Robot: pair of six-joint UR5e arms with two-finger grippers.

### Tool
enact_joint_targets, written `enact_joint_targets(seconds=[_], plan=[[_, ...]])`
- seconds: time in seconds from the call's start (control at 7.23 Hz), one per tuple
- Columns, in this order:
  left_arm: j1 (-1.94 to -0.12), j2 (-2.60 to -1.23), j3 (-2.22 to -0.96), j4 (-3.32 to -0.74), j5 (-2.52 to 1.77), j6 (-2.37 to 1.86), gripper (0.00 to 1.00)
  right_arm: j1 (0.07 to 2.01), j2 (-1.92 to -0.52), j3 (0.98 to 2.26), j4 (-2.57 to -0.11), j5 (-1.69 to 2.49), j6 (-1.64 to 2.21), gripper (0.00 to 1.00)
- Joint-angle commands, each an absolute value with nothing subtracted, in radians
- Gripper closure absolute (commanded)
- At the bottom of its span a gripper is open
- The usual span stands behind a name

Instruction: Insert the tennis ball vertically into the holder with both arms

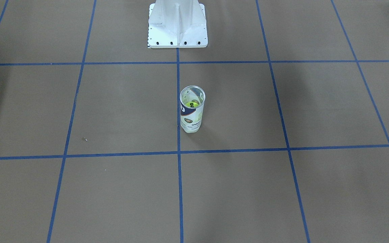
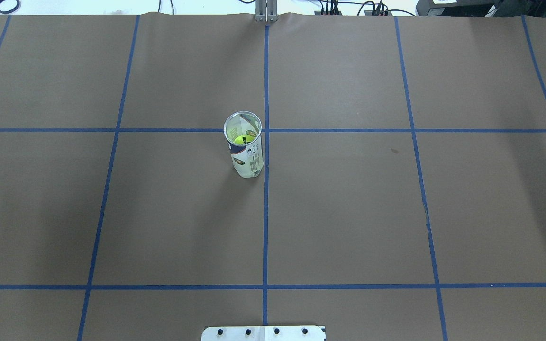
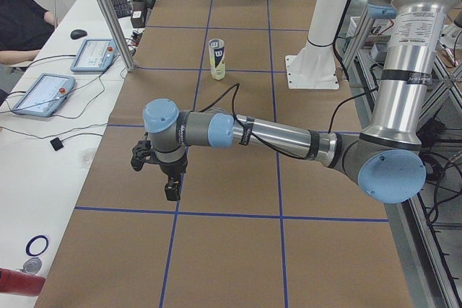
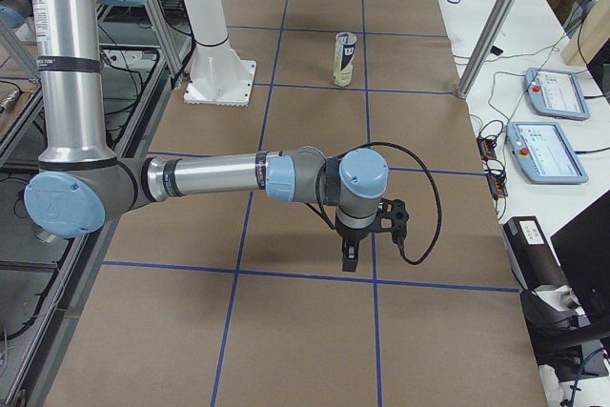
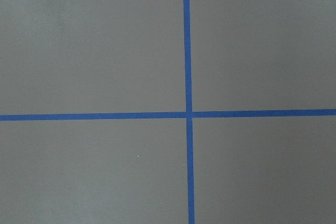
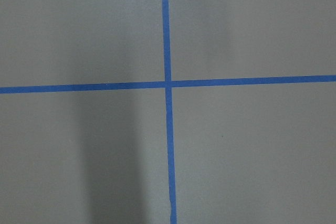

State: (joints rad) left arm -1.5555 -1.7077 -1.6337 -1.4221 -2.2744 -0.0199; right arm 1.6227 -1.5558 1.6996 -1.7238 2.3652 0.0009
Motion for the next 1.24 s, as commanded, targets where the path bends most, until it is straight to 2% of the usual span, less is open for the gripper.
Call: enact_joint_targets(seconds=[0.0,1.11], plan=[[-1.555,-1.707,-1.632,-1.420,-2.275,-0.020,0.01,1.624,-1.558,1.698,-1.724,2.378,0.000,0.01],[-1.555,-1.707,-1.624,-1.422,-2.275,-0.020,0.01,1.624,-1.575,1.689,-1.724,2.379,0.000,0.01]])
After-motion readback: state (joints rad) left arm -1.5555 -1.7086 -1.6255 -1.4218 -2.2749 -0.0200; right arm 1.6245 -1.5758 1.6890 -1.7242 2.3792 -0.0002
